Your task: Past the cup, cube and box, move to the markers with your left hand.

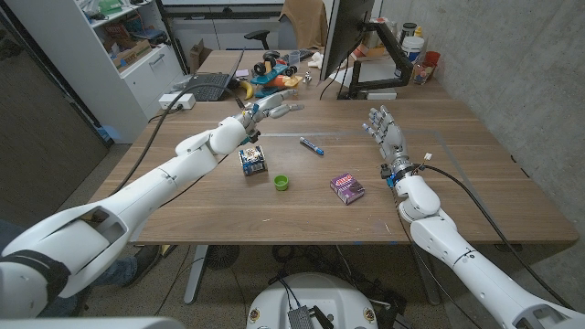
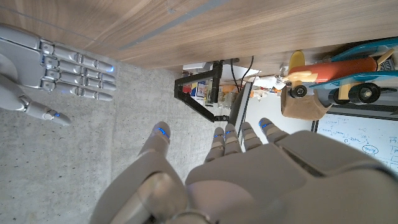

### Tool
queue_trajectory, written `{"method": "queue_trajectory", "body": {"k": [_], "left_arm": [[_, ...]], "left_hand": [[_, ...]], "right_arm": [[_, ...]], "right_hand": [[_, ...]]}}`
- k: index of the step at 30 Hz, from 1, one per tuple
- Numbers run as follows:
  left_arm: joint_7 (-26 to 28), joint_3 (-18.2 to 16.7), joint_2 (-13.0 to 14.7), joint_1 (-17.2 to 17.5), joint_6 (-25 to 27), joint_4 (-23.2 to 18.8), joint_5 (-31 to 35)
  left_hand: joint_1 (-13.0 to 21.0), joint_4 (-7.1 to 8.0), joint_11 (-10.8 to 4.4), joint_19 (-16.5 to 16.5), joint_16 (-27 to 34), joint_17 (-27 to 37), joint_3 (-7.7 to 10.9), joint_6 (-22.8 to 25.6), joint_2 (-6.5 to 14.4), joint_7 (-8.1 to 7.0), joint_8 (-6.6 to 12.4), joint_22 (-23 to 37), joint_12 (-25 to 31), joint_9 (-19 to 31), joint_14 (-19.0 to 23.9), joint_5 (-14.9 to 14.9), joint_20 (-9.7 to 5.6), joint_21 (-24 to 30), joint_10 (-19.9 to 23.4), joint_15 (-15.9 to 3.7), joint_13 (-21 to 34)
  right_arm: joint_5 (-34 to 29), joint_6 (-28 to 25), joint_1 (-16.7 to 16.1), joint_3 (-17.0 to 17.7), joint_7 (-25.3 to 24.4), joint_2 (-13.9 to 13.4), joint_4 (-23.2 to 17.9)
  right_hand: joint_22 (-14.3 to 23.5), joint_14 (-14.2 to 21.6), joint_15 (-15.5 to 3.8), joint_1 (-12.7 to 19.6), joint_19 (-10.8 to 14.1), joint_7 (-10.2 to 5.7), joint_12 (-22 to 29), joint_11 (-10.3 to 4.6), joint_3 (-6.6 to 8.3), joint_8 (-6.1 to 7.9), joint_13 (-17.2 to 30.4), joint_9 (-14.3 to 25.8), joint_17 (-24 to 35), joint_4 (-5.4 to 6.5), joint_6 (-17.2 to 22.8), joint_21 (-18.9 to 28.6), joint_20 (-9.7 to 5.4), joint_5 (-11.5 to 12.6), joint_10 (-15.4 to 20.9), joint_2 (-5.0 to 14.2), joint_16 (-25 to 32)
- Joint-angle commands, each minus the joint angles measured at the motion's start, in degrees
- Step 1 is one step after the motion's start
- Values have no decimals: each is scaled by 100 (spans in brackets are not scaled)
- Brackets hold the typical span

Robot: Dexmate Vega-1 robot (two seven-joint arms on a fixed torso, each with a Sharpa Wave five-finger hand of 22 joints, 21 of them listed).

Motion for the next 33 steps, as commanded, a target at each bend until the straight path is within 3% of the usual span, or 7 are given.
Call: {"method": "queue_trajectory", "body": {"k": [1, 33], "left_arm": [[-160, 280, -148, -245, 254, 205, 337], [-270, 944, -453, -610, 493, 548, 1119]], "left_hand": [[62, -37, -2, 1, 27, 7, 3, 25, -2, 2, 34, 16, 25, 13, 24, 15, 34, 27, 9, 6, 27], [125, -54, -14, 20, 35, 9, 4, 57, -18, -20, 42, 20, 37, 16, 62, 8, 85, 35, 40, 22, 33]], "right_arm": [[7, 43, -29, 20, 8, -11, -14], [43, 91, -19, 18, 52, 26, 50]], "right_hand": [[12, 54, 20, -2, 18, -4, 24, 3, -19, 5, 5, 15, -1, 2, 39, -19, 32, -3, 55, 47, 34], [12, 67, 27, -8, 9, -18, 22, 6, -28, 1, 4, 15, -17, -7, 33, -20, 38, -5, 58, 52, 39]]}}
